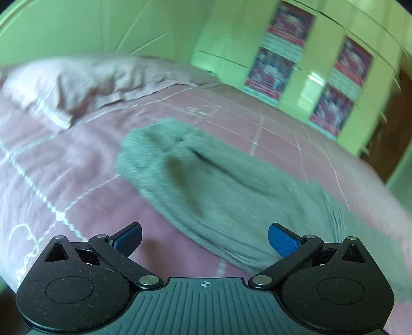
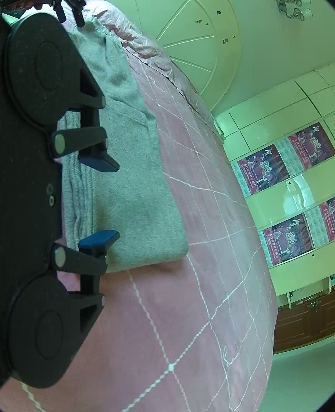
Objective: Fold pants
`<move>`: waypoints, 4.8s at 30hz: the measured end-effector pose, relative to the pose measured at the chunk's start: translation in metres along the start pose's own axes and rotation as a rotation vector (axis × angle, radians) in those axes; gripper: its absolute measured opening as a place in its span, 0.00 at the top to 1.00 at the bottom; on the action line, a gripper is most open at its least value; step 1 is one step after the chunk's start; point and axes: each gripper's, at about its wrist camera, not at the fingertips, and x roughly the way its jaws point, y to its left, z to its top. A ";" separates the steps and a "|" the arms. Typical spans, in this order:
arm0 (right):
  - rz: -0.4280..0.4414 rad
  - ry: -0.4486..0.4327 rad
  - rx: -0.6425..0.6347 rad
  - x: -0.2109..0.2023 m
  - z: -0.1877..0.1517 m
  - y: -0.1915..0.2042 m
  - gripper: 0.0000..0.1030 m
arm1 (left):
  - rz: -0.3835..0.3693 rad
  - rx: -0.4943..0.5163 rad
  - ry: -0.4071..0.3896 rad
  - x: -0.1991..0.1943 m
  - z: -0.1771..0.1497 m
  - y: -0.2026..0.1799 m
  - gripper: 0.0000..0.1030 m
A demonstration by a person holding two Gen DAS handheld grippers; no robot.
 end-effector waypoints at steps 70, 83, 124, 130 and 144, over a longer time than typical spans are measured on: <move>0.198 -0.159 0.400 -0.017 0.011 -0.115 0.19 | -0.356 0.622 0.047 -0.049 -0.077 -0.243 0.20; 0.233 0.013 0.470 0.023 0.005 -0.073 0.26 | -0.208 0.504 0.078 -0.063 -0.090 -0.121 0.20; 0.173 0.084 0.519 0.052 -0.004 -0.078 0.74 | -0.137 0.335 0.031 0.005 -0.088 -0.141 0.16; 0.210 0.011 0.444 0.034 0.010 -0.059 0.74 | -0.140 0.329 0.035 0.006 -0.087 -0.140 0.15; 0.207 0.107 0.530 0.040 0.004 -0.090 0.57 | -0.128 0.370 0.043 0.007 -0.090 -0.145 0.12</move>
